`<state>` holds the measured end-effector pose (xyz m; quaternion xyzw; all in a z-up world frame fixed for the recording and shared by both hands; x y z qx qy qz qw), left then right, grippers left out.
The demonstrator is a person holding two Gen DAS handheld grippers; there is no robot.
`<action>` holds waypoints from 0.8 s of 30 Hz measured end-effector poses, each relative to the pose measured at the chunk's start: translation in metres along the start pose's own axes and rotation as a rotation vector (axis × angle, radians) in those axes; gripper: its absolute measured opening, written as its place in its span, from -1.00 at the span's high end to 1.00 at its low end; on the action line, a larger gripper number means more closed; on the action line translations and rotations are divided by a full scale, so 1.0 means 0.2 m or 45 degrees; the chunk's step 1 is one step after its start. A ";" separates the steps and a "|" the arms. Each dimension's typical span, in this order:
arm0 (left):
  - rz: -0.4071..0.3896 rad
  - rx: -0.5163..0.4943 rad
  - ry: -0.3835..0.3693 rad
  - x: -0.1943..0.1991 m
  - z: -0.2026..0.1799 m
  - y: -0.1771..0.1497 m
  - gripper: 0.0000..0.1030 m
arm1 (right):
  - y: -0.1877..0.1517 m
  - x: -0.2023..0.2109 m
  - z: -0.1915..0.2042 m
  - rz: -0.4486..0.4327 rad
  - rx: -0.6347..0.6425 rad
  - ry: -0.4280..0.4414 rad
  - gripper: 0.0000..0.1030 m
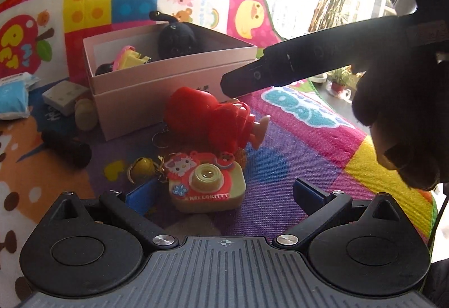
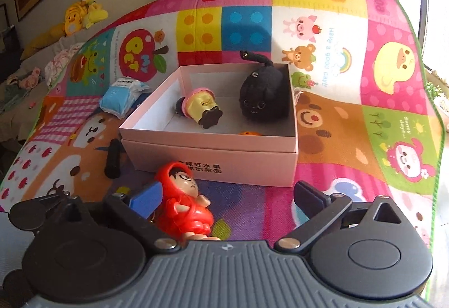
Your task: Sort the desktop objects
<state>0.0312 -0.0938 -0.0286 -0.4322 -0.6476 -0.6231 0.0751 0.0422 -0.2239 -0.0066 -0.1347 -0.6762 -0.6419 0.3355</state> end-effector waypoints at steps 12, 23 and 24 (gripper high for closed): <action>-0.029 0.061 0.012 0.13 0.08 -0.08 -1.00 | -0.10 -0.16 0.01 -0.078 -0.216 0.110 -1.00; -0.009 -0.047 0.169 0.11 -0.01 -0.07 -1.00 | -0.08 -0.11 -0.08 -0.020 -0.277 0.078 -1.00; -0.035 -0.035 0.162 0.12 -0.01 -0.06 -1.00 | -0.08 -0.11 -0.09 -0.009 -0.262 0.047 -1.00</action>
Point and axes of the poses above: each gripper's, at about its wrist camera, not at the fingertips, and x roughly against the way its jaws point, z to its left, y to its top, the point moved 2 cm from there along -x, roughly the way its jaws point, and after that the axes turned 7 degrees about x, right-handed, at the moved point
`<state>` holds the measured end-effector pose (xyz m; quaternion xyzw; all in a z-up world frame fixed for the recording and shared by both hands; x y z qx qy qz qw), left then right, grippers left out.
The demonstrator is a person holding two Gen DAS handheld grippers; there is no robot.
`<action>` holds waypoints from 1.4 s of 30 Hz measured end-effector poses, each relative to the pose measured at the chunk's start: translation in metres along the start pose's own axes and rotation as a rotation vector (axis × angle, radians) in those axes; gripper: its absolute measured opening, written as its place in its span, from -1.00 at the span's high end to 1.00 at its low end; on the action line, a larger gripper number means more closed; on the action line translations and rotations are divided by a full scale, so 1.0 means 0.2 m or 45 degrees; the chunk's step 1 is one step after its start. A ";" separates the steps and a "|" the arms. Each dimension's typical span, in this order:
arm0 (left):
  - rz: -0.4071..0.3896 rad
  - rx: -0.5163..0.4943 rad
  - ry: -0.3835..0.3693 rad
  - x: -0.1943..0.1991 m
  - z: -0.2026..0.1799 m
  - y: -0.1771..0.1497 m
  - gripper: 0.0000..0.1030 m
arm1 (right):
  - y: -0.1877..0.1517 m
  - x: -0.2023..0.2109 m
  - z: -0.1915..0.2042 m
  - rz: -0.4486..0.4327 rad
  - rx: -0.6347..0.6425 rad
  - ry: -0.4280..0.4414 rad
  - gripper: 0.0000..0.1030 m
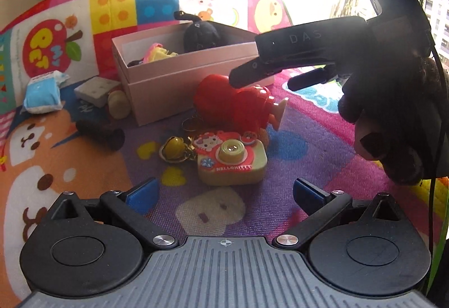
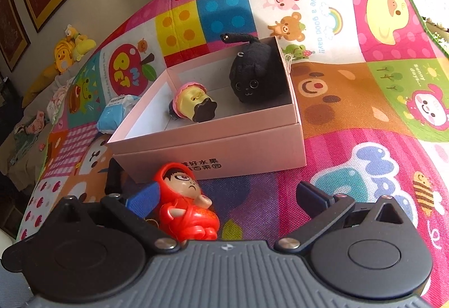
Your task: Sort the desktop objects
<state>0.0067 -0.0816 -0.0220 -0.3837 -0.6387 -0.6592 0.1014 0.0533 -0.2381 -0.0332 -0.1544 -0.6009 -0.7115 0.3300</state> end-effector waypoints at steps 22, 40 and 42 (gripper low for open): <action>0.024 0.014 0.168 0.04 0.23 0.02 -1.00 | -0.13 0.10 -0.01 0.147 -0.019 -0.071 -1.00; 0.066 0.057 0.095 0.01 0.17 0.01 -1.00 | 0.02 -0.05 0.11 0.217 -0.104 0.232 -0.02; 0.051 0.081 0.068 0.02 0.18 0.02 -1.00 | 0.01 -0.06 0.15 0.225 -0.066 0.238 0.11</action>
Point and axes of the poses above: each gripper's, at about its wrist camera, not at the fingertips, and x roughly against the way its jaws point, z to its left, y to its top, the point moved 2 cm from there along -x, roughly the way its jaws point, and after that the axes turned 7 degrees about x, right-handed, at the moved point
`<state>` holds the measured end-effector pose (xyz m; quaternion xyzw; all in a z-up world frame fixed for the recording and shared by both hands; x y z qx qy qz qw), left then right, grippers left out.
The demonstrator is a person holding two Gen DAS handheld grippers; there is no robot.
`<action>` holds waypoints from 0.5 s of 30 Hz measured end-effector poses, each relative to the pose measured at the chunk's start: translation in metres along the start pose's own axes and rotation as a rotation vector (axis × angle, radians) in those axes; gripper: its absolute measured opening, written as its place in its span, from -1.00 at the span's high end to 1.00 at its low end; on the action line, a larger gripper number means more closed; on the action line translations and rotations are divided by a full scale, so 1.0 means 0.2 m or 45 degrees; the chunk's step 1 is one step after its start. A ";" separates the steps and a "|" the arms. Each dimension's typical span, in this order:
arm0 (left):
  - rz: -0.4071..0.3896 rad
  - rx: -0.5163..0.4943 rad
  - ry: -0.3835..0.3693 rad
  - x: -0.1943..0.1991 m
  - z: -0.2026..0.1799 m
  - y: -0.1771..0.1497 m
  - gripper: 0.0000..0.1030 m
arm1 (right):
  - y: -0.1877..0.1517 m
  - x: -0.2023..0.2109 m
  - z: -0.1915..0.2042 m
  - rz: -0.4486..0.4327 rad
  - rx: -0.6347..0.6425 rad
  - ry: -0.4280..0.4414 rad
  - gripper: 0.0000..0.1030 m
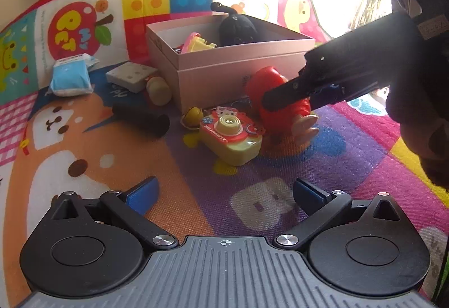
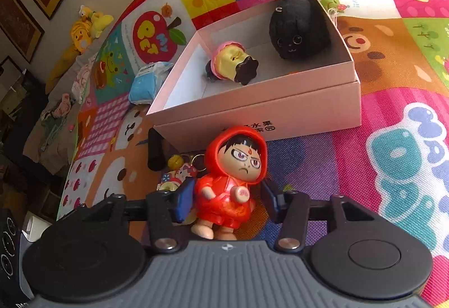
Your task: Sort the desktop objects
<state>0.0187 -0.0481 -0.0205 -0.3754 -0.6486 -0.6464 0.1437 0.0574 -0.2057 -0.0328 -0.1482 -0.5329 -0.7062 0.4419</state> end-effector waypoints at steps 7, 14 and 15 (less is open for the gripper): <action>-0.113 -0.087 -0.090 0.00 -0.07 0.12 -1.00 | 0.00 0.14 0.05 -0.039 0.317 -0.448 0.22; -0.039 -0.060 -0.129 -0.16 -0.08 0.17 -0.99 | -0.05 0.27 -0.06 -0.058 0.272 -0.353 0.08; -0.019 -0.057 -0.174 -0.14 -0.09 0.15 -0.99 | -0.05 0.29 -0.07 -0.071 0.264 -0.352 -0.01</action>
Point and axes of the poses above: each gripper's, at about its wrist camera, not at the fingertips, and x roughly against the way its jaws point, z to its left, y to its top, the point moved 2 cm from there along -x, roughly the way its jaws point, and after that the axes turned 7 degrees about x, right-handed, at the moved point
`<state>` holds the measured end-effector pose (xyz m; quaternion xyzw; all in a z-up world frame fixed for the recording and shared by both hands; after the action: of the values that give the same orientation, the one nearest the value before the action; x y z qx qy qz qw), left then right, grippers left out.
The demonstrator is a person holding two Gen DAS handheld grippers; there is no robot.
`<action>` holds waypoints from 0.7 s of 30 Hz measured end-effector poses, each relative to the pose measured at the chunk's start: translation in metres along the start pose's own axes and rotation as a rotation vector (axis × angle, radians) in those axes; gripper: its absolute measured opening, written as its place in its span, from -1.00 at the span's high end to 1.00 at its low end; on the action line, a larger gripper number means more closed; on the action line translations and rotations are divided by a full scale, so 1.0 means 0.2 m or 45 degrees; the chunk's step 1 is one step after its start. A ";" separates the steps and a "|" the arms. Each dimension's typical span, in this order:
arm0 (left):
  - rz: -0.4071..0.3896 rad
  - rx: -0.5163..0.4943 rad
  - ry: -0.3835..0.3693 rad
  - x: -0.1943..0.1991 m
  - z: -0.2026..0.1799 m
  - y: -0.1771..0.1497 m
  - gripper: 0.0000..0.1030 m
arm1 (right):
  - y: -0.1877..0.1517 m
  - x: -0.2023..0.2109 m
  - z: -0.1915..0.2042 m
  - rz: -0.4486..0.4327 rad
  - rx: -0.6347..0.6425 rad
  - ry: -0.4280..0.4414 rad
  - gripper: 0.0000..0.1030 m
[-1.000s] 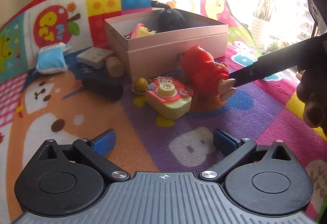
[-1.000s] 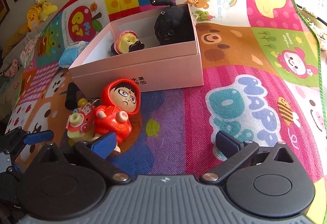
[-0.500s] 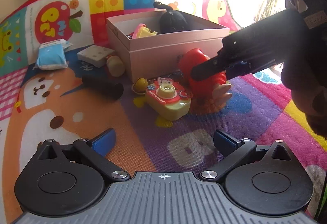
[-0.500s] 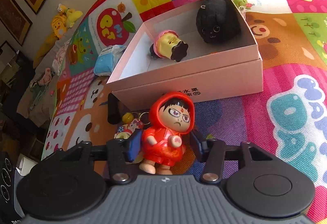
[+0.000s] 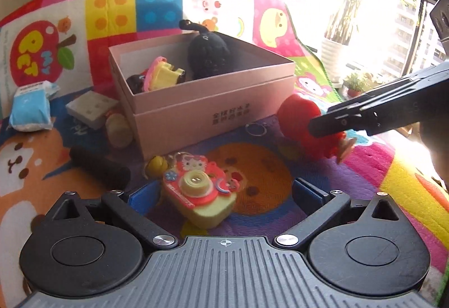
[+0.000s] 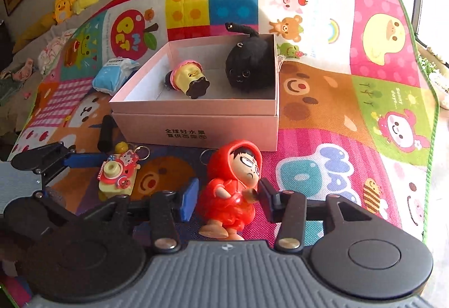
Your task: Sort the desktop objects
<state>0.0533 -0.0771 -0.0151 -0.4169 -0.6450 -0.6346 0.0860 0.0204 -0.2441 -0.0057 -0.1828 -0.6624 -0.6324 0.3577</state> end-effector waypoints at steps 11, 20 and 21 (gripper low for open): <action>-0.036 -0.074 0.084 0.04 -0.13 -0.02 -0.99 | -0.02 0.02 -0.03 -0.057 -0.012 0.043 -0.25; -0.028 0.029 0.152 -0.09 -0.11 0.01 -0.36 | 0.00 -0.13 -0.09 0.010 -0.153 0.075 -0.43; -0.032 0.028 0.155 -0.09 -0.11 0.01 -0.30 | 0.00 -0.16 -0.09 0.042 -0.162 0.053 -0.40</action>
<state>0.0558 -0.1050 -0.0209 -0.3684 -0.6508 -0.6526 0.1217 0.0473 -0.2551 -0.0290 -0.2026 -0.6101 -0.6710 0.3694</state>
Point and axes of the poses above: each gripper's, at about its wrist camera, not at the fingertips, and x roughly against the way its jaws point, z to its left, y to its top, the point moved 2 cm from there along -x, roughly the way its jaws point, and after that the axes turned 7 degrees about x, right-handed, at the moved point
